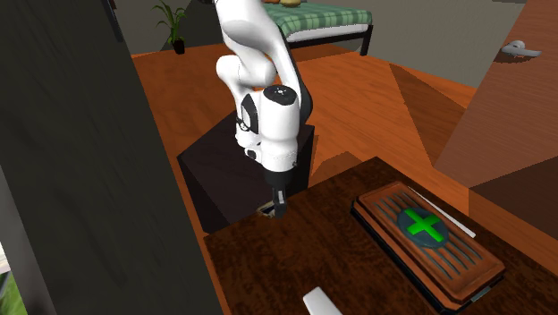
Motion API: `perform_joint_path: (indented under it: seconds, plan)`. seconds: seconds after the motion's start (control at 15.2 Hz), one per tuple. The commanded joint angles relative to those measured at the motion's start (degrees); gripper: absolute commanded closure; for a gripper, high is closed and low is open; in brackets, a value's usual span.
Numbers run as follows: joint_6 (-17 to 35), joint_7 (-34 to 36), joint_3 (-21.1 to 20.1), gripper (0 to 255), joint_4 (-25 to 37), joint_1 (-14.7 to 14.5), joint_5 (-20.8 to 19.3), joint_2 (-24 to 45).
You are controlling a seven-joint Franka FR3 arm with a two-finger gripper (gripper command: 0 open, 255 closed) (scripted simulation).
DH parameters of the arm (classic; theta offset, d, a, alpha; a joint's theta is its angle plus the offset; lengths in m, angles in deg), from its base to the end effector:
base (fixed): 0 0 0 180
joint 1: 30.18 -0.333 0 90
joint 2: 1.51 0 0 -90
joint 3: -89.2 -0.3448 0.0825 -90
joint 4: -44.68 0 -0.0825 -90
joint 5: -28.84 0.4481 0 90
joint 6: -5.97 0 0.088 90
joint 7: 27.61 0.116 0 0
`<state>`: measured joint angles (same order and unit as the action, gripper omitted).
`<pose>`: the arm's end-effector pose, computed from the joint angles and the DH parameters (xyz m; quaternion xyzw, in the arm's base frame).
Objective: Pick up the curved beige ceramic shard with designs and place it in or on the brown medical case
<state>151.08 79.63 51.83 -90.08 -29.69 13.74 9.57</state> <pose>0.4415 0.3410 0.2363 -0.8712 0.4901 -0.0236 0.0125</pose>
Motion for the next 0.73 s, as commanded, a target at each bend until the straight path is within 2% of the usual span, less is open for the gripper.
perform_joint_path:
  seconds: [0.0,0.66]
  plan:
    - [-1.20,-1.47,-0.79,255,0.03,0.63,1.98,-1.62]
    - [-8.11,-7.56,-2.76,255,1.65,2.06,10.33,-8.98]
